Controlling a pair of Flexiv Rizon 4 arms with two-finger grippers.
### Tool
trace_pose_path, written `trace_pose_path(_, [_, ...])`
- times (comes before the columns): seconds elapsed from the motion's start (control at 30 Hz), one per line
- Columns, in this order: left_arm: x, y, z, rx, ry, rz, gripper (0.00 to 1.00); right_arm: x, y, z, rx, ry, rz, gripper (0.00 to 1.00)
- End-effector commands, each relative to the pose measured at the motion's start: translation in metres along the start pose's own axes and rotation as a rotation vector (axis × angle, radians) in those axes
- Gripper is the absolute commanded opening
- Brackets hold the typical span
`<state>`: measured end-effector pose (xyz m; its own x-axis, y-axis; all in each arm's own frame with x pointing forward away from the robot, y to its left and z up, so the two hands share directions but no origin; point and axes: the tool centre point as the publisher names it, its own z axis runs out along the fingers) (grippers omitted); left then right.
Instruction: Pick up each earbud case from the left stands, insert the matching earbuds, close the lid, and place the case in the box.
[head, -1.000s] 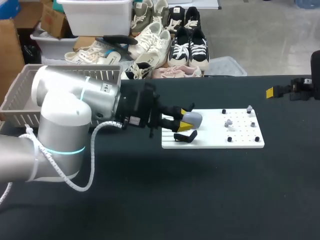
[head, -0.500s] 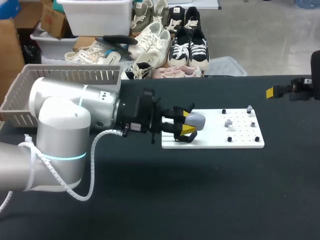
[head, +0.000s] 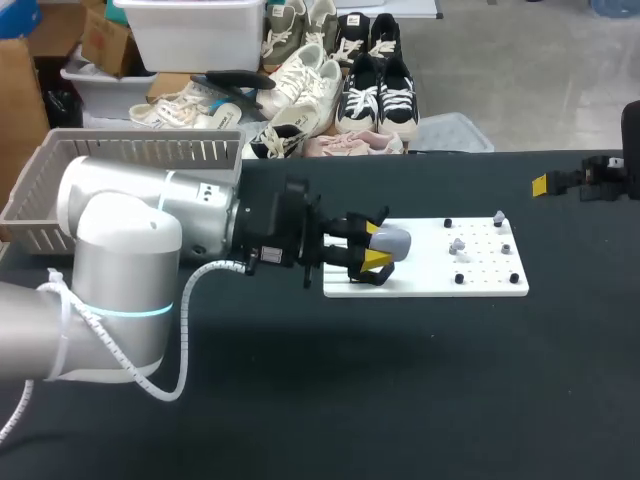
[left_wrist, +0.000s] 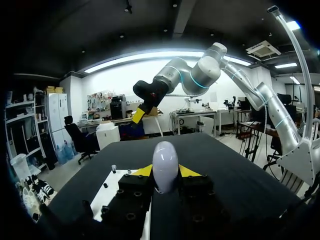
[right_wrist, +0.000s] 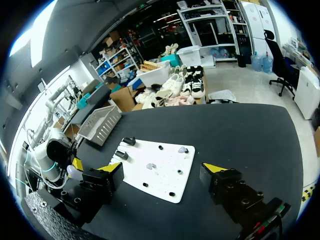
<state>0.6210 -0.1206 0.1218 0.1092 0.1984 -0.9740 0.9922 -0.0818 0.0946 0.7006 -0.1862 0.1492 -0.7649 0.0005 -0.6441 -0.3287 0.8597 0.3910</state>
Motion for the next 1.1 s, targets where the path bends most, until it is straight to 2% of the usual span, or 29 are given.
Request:
trace_pose_path(0.03, [0.001,-0.001,0.000,-0.004,-0.003,0.001,0.00,-0.001,-0.001,0.000,-0.003,0.002,-0.001,1.00])
trace_pose_path(0.27, [0.003,-0.005,0.002,-0.010,-0.017,-0.005,0.00,-0.001,-0.001,0.000,-0.003,0.002,-0.001,1.00])
trace_pose_path(0.67, [0.014,-0.001,0.029,0.029,-0.079,0.037,0.00,0.002,0.001,-0.002,-0.005,0.008,-0.016,1.00])
trace_pose_path(0.77, [0.017,0.002,0.032,0.033,-0.093,0.034,0.00,0.007,0.007,-0.008,0.018,0.017,-0.052,1.00])
trace_pose_path(1.1, [0.022,0.005,0.031,0.023,-0.134,0.029,0.00,0.020,0.049,-0.026,-0.027,0.017,-0.164,1.00])
